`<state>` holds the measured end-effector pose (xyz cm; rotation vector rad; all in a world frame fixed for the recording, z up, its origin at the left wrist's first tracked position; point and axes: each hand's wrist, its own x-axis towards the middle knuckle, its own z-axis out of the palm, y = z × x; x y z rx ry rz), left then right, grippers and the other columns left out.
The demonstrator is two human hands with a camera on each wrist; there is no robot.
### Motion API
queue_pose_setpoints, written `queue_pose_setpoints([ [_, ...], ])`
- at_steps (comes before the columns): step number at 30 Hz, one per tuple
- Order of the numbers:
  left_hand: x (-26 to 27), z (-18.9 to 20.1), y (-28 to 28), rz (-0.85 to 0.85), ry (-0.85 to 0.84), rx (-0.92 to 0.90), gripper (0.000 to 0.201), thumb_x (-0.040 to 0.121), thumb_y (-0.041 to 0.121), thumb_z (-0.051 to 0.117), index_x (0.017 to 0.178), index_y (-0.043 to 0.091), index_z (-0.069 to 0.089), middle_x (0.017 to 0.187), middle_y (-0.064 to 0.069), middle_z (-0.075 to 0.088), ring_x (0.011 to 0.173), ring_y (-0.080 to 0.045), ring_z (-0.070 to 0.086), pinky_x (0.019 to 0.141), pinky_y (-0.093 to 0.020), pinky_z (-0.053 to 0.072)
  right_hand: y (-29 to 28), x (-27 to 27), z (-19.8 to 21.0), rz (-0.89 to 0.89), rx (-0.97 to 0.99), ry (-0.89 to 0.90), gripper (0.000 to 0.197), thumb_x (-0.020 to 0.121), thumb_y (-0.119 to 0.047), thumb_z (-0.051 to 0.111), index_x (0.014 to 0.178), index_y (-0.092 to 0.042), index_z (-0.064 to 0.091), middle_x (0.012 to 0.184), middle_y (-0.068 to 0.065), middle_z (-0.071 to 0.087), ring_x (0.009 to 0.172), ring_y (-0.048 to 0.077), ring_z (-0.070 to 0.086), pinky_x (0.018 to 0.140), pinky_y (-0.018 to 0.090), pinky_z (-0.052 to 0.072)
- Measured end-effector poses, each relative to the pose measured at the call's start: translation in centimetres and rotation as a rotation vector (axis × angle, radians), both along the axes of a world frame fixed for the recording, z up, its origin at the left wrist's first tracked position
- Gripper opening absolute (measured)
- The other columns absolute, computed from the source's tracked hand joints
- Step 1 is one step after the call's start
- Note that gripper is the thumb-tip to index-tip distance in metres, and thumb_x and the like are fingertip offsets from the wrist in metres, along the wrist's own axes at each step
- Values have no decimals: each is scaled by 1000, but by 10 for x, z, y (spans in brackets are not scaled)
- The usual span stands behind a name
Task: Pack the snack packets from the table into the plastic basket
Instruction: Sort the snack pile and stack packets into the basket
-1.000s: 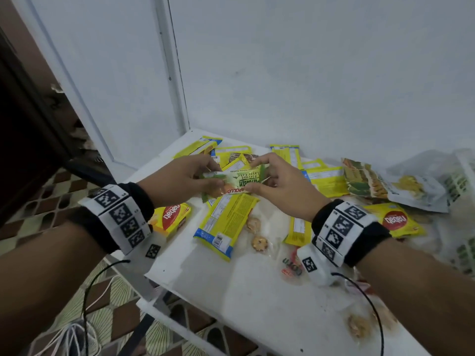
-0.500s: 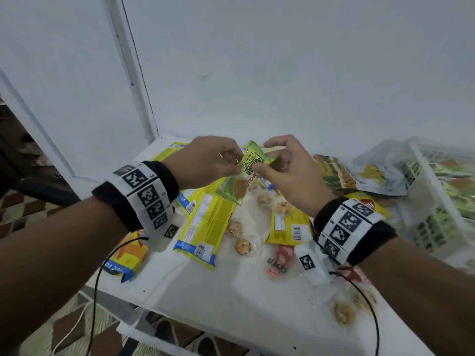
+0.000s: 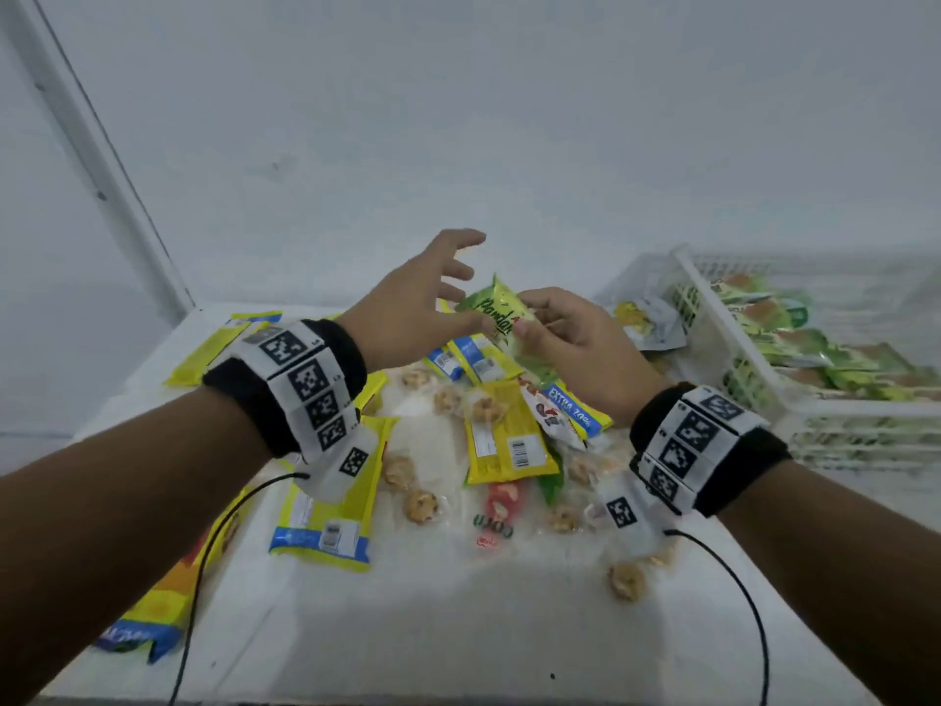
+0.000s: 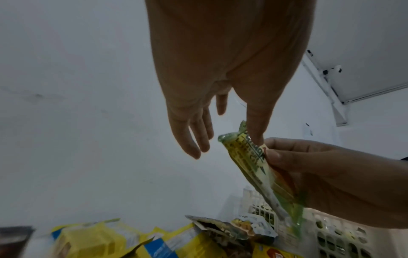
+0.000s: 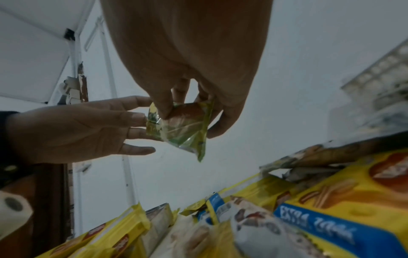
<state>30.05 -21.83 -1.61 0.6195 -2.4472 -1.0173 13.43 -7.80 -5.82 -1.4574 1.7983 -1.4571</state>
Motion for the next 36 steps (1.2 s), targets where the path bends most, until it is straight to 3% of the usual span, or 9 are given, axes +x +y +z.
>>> queue_pose_setpoints([
  [6,-28,-3,-2,-177,-79,-49,21,88,22,78,108,25,72,98,9,69,90,-15,68,89,-35,56,14,-17,-2,-133,12,33,27,86,-26,82,109,-17,71,101,4,72,94,15,68,87,30,56],
  [11,-38,-18,-7,-153,-59,55,15,90,25,78,103,28,73,86,4,69,74,-15,67,73,-30,53,33,-30,-16,-238,-15,-12,23,88,-21,80,106,-15,67,102,-3,70,77,17,70,64,32,57],
  [15,-48,-24,-9,-127,-79,113,21,87,27,80,104,19,72,84,-5,72,72,-17,66,72,-37,56,41,-46,-23,-245,5,-44,20,93,-10,73,110,-4,66,83,-1,68,63,-2,64,58,13,46],
  [19,-58,-24,-11,-23,-70,153,35,75,38,88,97,18,70,76,-2,74,73,-25,71,77,-44,62,33,-66,-23,-275,79,-6,20,93,-23,75,109,-16,66,88,8,72,72,7,66,61,16,48],
  [21,-62,-23,-14,14,-90,158,36,74,39,89,95,17,69,74,-2,74,73,-26,73,80,-51,61,27,-73,-22,-276,88,-17,19,93,-24,74,109,-17,65,89,13,72,76,19,68,66,28,53],
  [24,-65,-20,-20,102,-77,183,35,75,36,89,93,15,68,78,-4,75,75,-26,73,82,-55,60,18,-84,-22,-270,162,20,22,96,-29,70,113,-20,61,92,2,71,87,21,69,73,38,54],
  [28,-66,-16,-30,231,64,293,39,74,29,90,97,8,66,89,-15,76,84,-28,74,84,-52,61,5,-104,-30,-253,382,397,39,93,-37,71,126,-21,55,113,-2,62,106,16,58,82,28,45],
  [33,-70,-10,-43,260,124,311,38,75,25,90,98,6,67,91,-19,75,79,-22,72,83,-48,62,-14,-117,-32,-208,605,785,68,87,-41,73,145,-27,42,138,10,47,127,32,46,102,44,44],
  [36,-74,-5,-54,237,120,300,37,75,25,90,97,8,66,90,-19,74,80,-25,72,84,-50,62,-27,-119,-32,-161,730,887,81,85,-39,74,153,-31,30,146,9,43,130,35,46,101,46,47],
])
